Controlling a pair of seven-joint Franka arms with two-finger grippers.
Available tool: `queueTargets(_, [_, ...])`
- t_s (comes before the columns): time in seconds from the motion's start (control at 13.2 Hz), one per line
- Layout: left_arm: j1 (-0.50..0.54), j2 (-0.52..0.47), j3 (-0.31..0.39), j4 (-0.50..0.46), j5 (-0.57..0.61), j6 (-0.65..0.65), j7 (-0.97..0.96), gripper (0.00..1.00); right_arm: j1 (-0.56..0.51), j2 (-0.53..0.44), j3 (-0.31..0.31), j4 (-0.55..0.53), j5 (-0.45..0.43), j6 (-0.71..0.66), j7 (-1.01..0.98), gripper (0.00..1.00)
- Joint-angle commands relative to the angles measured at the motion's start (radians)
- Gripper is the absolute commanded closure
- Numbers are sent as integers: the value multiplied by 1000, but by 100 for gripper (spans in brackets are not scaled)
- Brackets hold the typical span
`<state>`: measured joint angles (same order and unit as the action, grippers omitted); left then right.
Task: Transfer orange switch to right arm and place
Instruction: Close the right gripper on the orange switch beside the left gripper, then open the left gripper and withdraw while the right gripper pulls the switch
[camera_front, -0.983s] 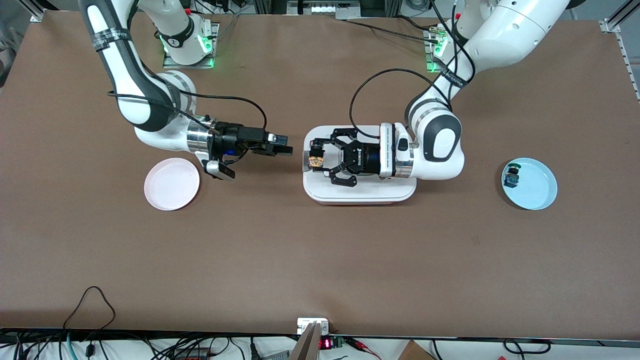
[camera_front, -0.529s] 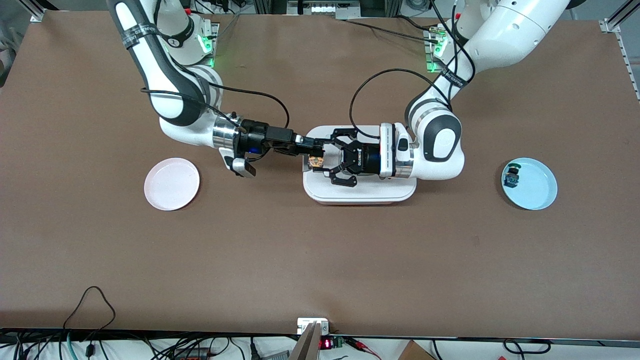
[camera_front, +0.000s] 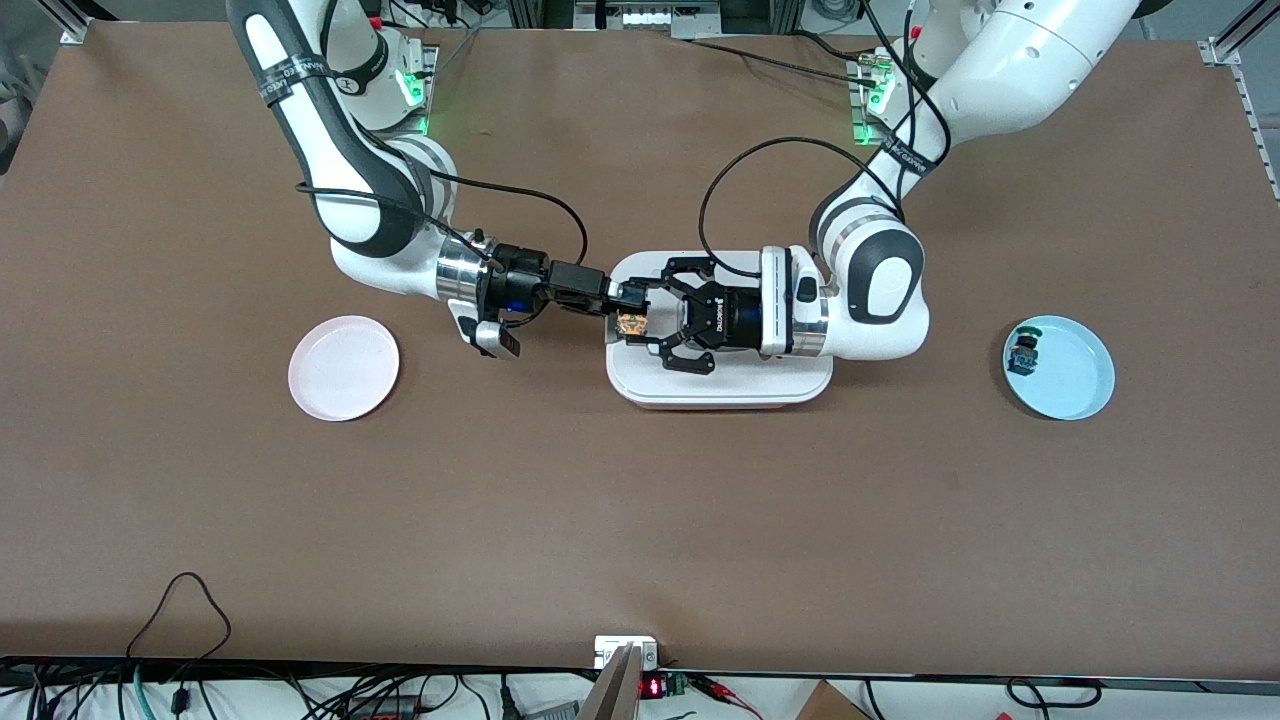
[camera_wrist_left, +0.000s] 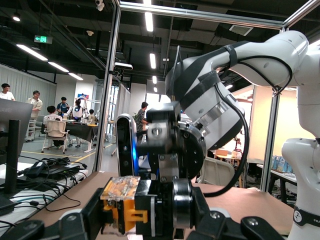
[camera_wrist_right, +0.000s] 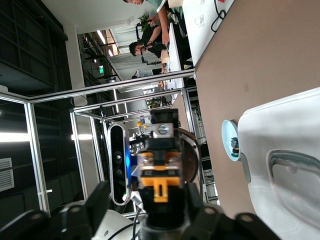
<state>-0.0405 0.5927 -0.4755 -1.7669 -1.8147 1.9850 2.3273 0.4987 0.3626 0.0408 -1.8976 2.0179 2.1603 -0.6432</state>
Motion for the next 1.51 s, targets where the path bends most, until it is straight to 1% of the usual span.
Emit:
queueTargets(0.0, [-4,-13,-3,-17,-28,11,33,95,9,4,-5,22,18,7,-21,78])
queueTargets(0.08, [-2,-13,-3,-17,-28,11,33,95,9,4,-5,22,18,7,-30,98])
queueTargets(0.15, [-4,-13,-5,-17,-28,11,33,95,9,4,-5,22,18,9,-35,100])
queueTargets(0.38, [-2,-13,-5,-17,-28,11,32,94,8,4,-5,22,18,7,-43,100])
queueTargets(0.45, [-6,-13,-3,-17,-26,11,30,77,8,4,-5,22,18,7,-43,100])
queueTargets(0.53, [-6,-13,-3,-17,-21,9,33,1,8,4,-5,22,18,6,-43,100])
queueTargets(0.76, [5,-27,0,-17,-3,8,8,0,-2,4,-7,23,16,-5,-41,100])
queueTargets(0.83, [13,-53,8,-14,76,9,-38,0,-8,4,-10,31,12,-8,-38,100])
queueTargets(0.91, [39,-73,8,-5,182,8,-131,0,-18,4,-13,34,7,-8,-30,100])
queueTargets(0.98, [91,-99,-3,6,293,-1,-242,0,-34,1,-13,31,2,-14,-32,100])
queueTargets(1.06, [111,-119,-8,9,377,-11,-329,0,-54,-1,-15,29,-17,-49,-29,100])
queueTargets(1.13, [122,-138,-5,14,432,-44,-401,0,-93,1,-15,31,-60,-97,-24,100])
queueTargets(1.21, [126,-152,3,15,478,-60,-475,0,-147,1,-15,31,-127,-156,-7,100])
queueTargets(1.36, [155,-175,-1,17,625,-77,-630,0,-253,-7,-15,28,-253,-299,22,100])
queueTargets(1.44, [166,-175,5,33,690,-112,-705,0,-312,-11,-15,26,-327,-383,26,100])
